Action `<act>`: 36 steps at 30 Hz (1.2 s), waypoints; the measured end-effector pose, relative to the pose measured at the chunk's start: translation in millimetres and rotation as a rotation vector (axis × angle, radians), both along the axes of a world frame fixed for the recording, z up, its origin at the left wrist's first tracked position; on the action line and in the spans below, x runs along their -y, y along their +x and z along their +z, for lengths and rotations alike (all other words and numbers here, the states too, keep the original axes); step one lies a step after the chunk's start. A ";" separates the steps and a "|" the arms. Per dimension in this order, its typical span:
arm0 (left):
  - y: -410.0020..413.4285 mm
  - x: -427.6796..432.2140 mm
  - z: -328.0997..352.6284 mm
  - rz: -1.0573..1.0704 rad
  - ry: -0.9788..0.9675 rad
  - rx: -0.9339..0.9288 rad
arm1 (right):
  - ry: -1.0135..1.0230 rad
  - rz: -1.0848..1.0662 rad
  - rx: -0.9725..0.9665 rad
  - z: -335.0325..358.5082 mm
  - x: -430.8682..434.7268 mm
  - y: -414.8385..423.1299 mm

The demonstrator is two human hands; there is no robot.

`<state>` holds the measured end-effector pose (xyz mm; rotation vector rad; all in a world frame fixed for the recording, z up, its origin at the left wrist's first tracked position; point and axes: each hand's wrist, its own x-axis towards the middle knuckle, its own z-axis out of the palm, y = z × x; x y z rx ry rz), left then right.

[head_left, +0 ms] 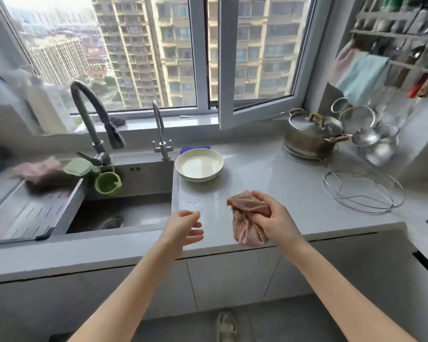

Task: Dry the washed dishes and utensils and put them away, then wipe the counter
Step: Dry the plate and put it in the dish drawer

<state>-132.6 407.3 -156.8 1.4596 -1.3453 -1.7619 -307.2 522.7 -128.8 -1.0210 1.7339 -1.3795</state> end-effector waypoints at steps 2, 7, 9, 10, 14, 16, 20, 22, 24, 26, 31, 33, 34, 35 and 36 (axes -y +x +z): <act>-9.6 49.0 -17.2 0.075 -0.002 0.065 | 0.000 0.000 0.000 -5.6 43.7 -20.7; -41.1 167.3 -47.1 0.207 -0.081 0.273 | 0.060 -0.039 -0.032 -22.8 152.6 -76.9; -53.5 210.1 -61.7 0.246 -0.086 0.362 | 0.101 -0.040 -0.049 -29.6 191.8 -95.4; -59.2 228.6 -67.9 0.255 -0.092 0.398 | 0.123 -0.034 -0.060 -34.1 210.4 -103.7; -80.9 282.9 -89.9 0.159 -0.102 0.590 | 0.199 -0.016 -0.127 -54.6 271.5 -129.1; -89.7 297.8 -94.6 0.097 -0.090 0.649 | 0.232 -0.013 -0.129 -61.9 290.9 -137.4; -96.8 319.5 -106.0 -0.010 -0.125 0.780 | 0.265 -0.008 -0.081 -69.0 314.7 -147.9; -96.8 324.6 -104.8 -0.026 -0.135 0.814 | 0.273 -0.001 -0.063 -74.1 321.7 -152.6; -95.5 328.8 -100.4 -0.038 -0.111 0.831 | 0.281 0.001 -0.045 -77.8 326.5 -156.3; -93.8 333.2 -95.7 -0.022 -0.072 0.812 | 0.286 -0.002 -0.035 -81.1 329.5 -159.5; -90.8 348.5 -72.2 0.176 0.106 0.362 | 0.284 -0.026 -0.044 -82.7 335.6 -163.1; -93.3 352.7 -58.4 0.196 0.195 0.243 | 0.277 -0.036 -0.039 -81.0 337.6 -163.3; -94.7 354.4 -51.9 0.202 0.223 0.217 | 0.273 -0.042 -0.035 -79.9 338.5 -163.3; -95.9 356.0 -46.9 0.198 0.232 0.212 | 0.271 -0.050 -0.033 -78.7 339.4 -163.6; -97.0 357.8 -43.5 0.187 0.224 0.219 | 0.266 -0.058 -0.031 -77.1 340.1 -163.7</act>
